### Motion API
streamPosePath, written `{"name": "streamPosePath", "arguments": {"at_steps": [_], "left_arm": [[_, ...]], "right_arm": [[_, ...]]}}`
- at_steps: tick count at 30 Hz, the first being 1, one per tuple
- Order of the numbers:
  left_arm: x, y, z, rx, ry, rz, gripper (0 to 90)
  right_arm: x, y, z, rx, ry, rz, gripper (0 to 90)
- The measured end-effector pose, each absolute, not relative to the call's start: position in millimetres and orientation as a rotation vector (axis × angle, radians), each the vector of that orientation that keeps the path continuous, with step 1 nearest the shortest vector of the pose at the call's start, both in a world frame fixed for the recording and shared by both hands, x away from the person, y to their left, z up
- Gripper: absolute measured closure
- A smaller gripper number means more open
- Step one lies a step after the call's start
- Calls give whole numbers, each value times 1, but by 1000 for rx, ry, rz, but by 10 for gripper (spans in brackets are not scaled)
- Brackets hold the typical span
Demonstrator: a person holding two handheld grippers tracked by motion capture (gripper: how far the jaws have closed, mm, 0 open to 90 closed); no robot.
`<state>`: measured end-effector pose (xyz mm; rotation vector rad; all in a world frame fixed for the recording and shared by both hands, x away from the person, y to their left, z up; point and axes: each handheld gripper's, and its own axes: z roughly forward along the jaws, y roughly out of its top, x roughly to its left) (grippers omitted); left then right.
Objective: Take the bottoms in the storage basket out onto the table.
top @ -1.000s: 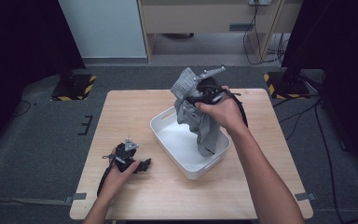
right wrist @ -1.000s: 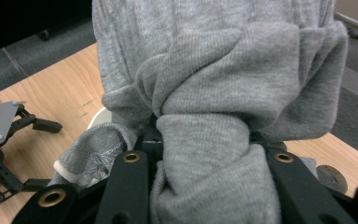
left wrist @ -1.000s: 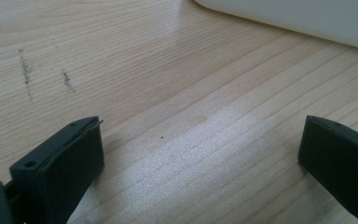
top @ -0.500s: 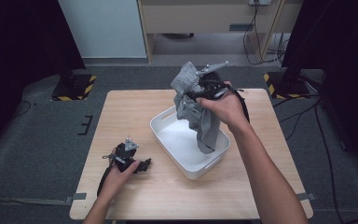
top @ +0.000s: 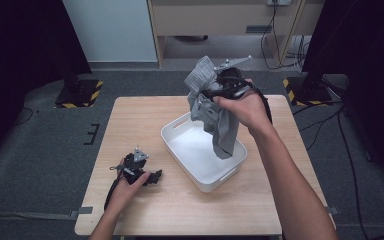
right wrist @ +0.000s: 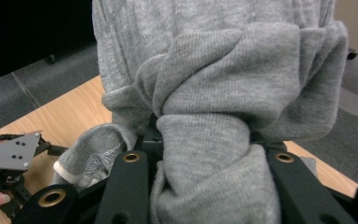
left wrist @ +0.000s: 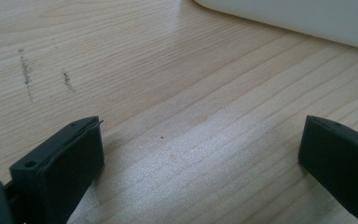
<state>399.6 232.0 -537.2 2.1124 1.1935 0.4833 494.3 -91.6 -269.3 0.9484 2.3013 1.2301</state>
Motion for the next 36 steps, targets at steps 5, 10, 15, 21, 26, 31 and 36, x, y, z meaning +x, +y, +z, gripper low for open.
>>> {"name": "streamPosePath", "arguments": {"at_steps": [5, 10, 15, 21, 26, 31, 36], "left_arm": [[400, 232, -537, 2112, 1193, 483, 0], [400, 232, -537, 2113, 1193, 483, 0], [400, 232, -537, 2112, 1193, 483, 0], [400, 232, -537, 2116, 1191, 483, 0], [400, 232, -537, 2116, 1191, 484, 0], [400, 232, -537, 2112, 1193, 483, 0], [400, 232, -537, 2112, 1193, 484, 0]], "right_arm": [[493, -95, -259, 952, 2286, 1230, 648], [491, -98, -248, 949, 2274, 1239, 648], [490, -103, -239, 954, 2262, 1234, 647], [489, -112, -228, 959, 2238, 1231, 647], [488, -123, -222, 972, 2220, 1224, 647], [488, -134, -219, 979, 2202, 1215, 646], [490, -146, -218, 993, 2188, 1179, 646]]}}
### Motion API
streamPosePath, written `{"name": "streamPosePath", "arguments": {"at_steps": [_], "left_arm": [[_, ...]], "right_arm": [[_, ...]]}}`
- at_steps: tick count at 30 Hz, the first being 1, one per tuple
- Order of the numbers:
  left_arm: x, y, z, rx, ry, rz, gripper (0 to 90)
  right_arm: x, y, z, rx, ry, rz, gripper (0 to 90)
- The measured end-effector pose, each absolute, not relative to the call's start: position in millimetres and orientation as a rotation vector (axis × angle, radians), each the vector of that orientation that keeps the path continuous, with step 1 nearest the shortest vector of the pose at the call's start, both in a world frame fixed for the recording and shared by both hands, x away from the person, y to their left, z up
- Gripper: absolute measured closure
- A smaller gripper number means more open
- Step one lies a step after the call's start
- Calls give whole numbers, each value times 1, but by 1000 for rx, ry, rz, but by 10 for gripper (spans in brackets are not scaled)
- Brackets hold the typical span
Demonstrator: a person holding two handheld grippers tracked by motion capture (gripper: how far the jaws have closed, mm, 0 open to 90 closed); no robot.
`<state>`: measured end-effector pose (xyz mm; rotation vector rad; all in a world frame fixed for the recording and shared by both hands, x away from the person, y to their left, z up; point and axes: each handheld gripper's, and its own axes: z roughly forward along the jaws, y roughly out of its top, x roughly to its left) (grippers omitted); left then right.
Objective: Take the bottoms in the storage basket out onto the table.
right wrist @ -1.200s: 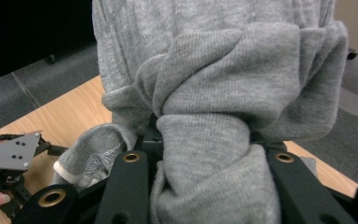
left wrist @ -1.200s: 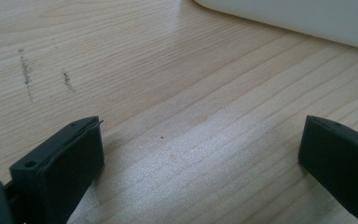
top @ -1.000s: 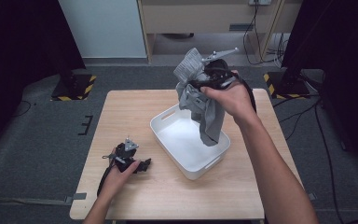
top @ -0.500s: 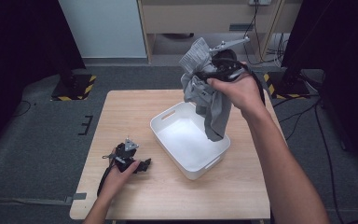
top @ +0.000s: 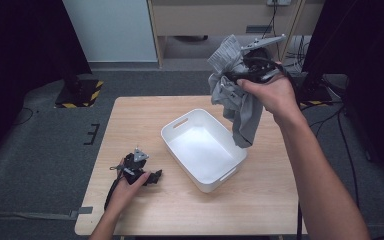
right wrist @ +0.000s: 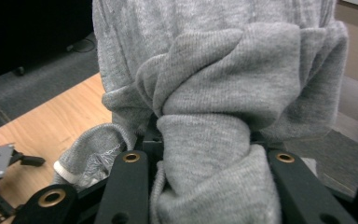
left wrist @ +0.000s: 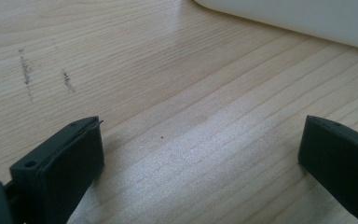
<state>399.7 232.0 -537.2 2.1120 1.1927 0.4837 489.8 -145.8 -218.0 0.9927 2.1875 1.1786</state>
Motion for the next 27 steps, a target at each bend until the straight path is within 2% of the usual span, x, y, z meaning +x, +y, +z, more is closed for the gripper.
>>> {"name": "streamPosePath", "arguments": {"at_steps": [11, 27], "left_arm": [[400, 232, -537, 2112, 1193, 484, 0], [400, 232, -537, 2111, 1193, 483, 0]], "right_arm": [[488, -172, -223, 1030, 2140, 1156, 645], [493, -201, -259, 1088, 2105, 1144, 641]]}}
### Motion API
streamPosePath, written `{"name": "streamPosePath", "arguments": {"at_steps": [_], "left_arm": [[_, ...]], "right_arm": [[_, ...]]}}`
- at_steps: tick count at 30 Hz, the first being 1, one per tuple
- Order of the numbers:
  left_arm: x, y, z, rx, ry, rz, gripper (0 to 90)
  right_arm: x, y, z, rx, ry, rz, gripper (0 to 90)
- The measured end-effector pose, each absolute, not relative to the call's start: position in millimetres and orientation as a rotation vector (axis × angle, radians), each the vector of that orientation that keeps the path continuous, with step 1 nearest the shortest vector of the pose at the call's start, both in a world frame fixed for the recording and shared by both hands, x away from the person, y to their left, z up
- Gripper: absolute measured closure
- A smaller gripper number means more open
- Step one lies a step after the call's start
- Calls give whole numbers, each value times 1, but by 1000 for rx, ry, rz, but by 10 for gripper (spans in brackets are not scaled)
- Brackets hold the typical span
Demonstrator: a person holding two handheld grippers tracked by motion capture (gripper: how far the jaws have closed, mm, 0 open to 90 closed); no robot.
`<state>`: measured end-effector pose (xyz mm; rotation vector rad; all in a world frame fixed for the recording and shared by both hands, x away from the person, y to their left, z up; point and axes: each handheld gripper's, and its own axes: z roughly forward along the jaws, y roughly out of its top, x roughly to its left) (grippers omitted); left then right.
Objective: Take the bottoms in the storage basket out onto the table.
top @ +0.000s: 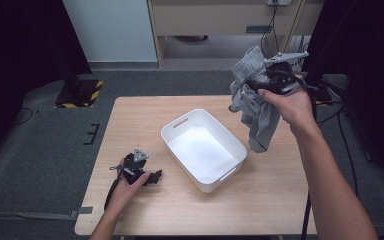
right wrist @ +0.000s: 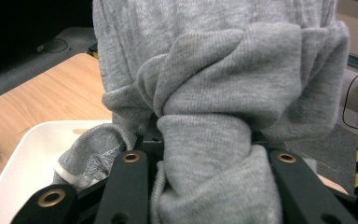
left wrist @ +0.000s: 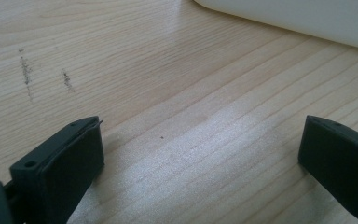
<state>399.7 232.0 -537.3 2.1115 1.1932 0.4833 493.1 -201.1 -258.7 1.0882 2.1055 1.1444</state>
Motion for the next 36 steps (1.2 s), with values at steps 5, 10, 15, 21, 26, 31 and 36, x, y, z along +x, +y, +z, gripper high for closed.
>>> {"name": "streamPosePath", "arguments": {"at_steps": [5, 10, 15, 21, 26, 31, 36], "left_arm": [[400, 232, -537, 2111, 1193, 483, 0], [400, 232, -537, 2111, 1193, 484, 0], [400, 232, -537, 2111, 1193, 484, 0], [400, 232, -537, 2110, 1193, 484, 0], [400, 232, -537, 2110, 1193, 484, 0], [400, 232, -537, 2109, 1195, 483, 0], [400, 232, -537, 2109, 1194, 483, 0]], "right_arm": [[494, -208, -269, 1111, 2092, 1134, 640], [496, -217, -277, 1141, 2081, 1133, 639], [496, -225, -286, 1164, 2073, 1125, 639], [496, -232, -296, 1192, 2065, 1123, 635], [498, -238, -307, 1216, 2061, 1112, 633], [499, -243, -317, 1239, 2058, 1105, 632], [501, -246, -326, 1248, 2062, 1098, 630]]}}
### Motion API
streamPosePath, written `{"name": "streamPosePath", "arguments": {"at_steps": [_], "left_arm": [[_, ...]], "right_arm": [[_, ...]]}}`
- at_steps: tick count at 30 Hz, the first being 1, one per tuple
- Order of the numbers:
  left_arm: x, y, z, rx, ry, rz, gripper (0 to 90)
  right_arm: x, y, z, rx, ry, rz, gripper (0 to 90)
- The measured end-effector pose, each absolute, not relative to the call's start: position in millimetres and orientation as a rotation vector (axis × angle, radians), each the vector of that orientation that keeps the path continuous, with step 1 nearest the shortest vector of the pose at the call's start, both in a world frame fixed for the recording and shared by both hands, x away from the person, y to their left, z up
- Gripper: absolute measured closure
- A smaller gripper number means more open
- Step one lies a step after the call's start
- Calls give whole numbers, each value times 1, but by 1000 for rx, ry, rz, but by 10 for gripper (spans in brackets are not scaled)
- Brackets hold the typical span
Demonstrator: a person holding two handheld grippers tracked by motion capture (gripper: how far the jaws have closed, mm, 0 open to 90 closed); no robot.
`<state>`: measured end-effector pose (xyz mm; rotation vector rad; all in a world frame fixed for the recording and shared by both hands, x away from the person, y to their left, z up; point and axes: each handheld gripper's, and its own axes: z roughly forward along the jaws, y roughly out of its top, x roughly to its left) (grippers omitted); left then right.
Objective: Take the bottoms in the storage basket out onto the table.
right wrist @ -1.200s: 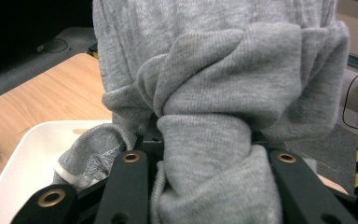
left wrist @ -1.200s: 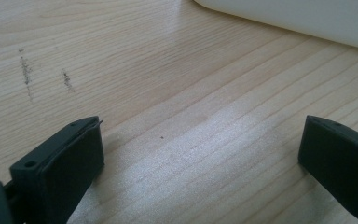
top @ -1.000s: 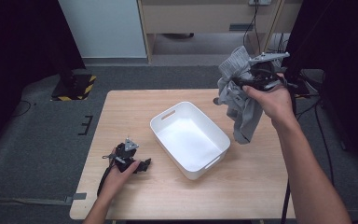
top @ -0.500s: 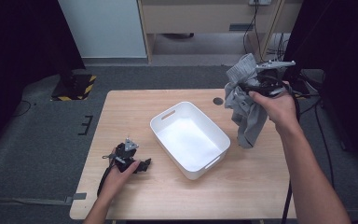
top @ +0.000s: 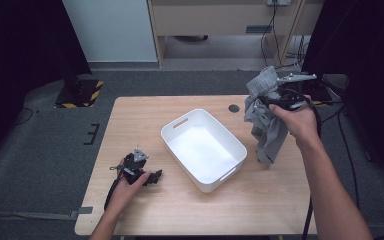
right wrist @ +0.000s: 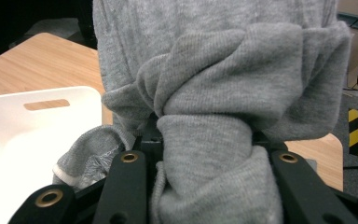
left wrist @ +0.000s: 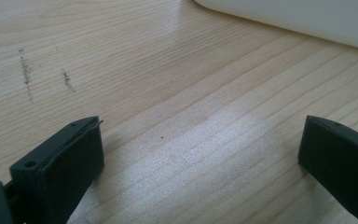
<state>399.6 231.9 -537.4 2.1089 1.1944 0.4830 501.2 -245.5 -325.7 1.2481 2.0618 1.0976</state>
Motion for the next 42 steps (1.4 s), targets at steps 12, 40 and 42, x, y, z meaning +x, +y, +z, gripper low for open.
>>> {"name": "streamPosePath", "arguments": {"at_steps": [12, 40, 42], "left_arm": [[400, 232, -537, 2113, 1193, 483, 0], [400, 232, -537, 2112, 1193, 483, 0], [400, 232, -537, 2113, 1193, 483, 0]], "right_arm": [[501, -251, -348, 1272, 2070, 1088, 627], [501, -254, -392, 1315, 2100, 1027, 604], [501, -255, -399, 1324, 2100, 1021, 602]]}}
